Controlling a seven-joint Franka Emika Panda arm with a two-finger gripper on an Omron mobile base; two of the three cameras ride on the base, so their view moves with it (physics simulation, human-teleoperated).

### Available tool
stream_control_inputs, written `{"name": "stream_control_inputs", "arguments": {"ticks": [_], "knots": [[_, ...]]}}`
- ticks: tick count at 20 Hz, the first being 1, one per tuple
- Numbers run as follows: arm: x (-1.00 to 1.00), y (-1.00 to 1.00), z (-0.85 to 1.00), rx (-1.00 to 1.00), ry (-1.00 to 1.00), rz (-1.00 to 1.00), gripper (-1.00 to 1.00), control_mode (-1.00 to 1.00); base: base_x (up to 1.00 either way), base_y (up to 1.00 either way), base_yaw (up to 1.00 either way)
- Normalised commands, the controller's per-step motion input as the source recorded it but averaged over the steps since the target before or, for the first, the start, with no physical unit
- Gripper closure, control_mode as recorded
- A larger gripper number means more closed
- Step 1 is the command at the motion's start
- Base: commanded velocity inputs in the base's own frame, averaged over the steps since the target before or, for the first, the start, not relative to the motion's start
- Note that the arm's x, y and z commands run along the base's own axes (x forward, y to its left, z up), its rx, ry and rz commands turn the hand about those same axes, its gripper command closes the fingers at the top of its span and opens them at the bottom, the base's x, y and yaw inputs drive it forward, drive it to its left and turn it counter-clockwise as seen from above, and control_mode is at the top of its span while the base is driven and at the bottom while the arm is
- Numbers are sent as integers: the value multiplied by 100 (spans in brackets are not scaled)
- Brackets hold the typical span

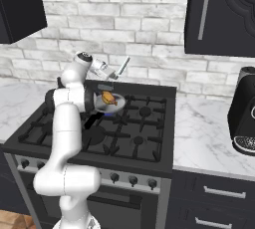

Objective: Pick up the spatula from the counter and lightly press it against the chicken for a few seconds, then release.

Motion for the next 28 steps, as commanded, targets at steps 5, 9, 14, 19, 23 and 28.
{"name": "stream_control_inputs", "arguments": {"ticks": [5,9,14,19,23,28], "knots": [[-37,-3,2,1,-8,12,100,-100,0,0,0],[-48,-5,16,7,-16,14,100,-100,0,0,0],[-42,-13,37,11,-23,11,100,-100,0,0,0],[-35,-18,51,10,-28,10,100,-100,0,0,0],[-43,-21,50,11,-28,9,100,-100,0,0,0],[-48,-15,48,10,-22,12,100,-100,0,0,0]]}}
